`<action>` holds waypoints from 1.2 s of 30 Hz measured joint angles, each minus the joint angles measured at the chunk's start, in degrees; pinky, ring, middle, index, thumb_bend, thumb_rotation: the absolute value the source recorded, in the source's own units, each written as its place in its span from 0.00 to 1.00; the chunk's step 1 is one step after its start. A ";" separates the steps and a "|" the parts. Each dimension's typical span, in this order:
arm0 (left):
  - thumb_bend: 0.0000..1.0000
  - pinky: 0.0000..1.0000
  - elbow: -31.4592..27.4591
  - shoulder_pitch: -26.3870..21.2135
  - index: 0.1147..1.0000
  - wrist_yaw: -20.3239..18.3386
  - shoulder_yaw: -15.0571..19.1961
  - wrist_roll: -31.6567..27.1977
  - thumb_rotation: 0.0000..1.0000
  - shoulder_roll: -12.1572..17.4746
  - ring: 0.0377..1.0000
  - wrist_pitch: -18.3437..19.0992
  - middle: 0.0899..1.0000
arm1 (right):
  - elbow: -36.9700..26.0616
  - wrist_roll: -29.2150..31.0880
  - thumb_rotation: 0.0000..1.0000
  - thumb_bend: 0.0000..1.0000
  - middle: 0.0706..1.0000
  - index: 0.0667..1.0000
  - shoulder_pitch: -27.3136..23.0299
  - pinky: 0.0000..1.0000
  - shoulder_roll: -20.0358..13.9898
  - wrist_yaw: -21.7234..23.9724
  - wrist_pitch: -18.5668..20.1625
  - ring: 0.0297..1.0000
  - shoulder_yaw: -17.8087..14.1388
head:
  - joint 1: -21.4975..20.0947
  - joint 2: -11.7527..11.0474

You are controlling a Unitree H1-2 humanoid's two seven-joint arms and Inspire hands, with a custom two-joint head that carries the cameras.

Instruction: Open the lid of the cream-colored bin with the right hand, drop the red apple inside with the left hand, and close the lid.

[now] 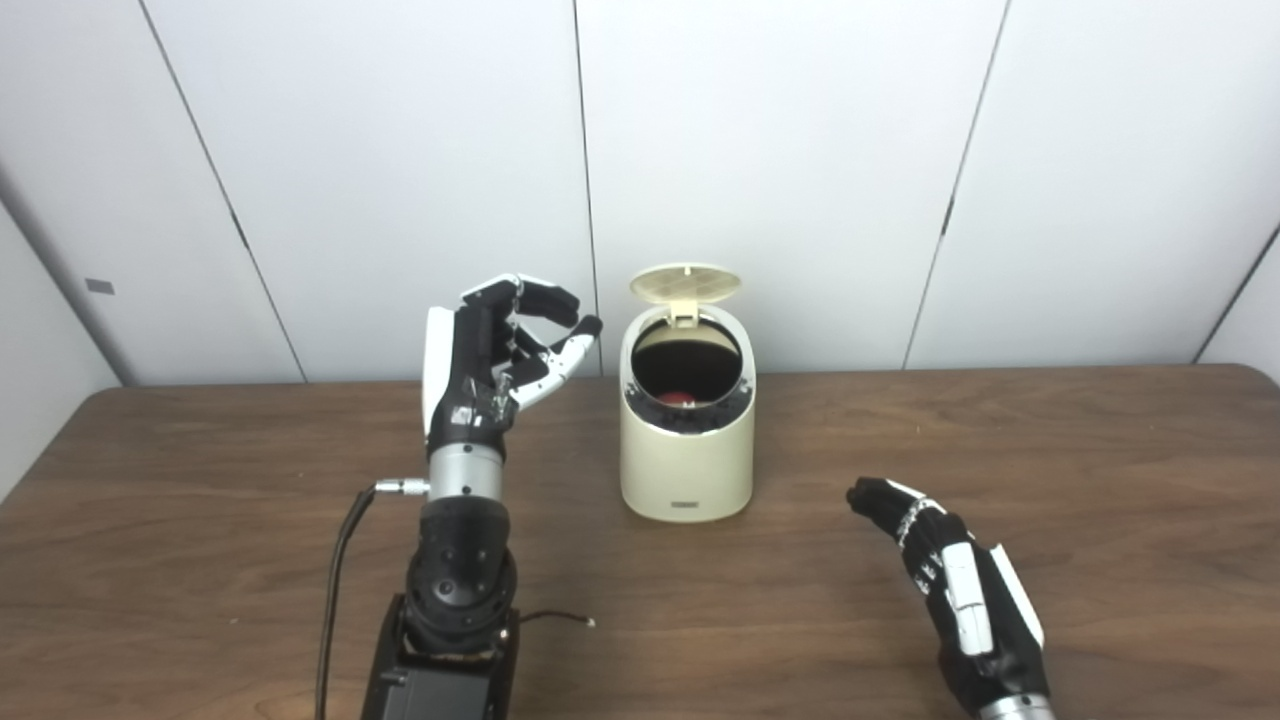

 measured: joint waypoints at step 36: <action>0.50 0.93 4.08 28.18 0.93 -12.94 8.01 -24.58 0.80 5.12 0.91 -19.49 0.93 | 0.70 -5.64 1.00 0.62 1.00 0.91 -14.32 1.00 -7.34 0.79 9.33 1.00 -1.26 | -2.37 1.23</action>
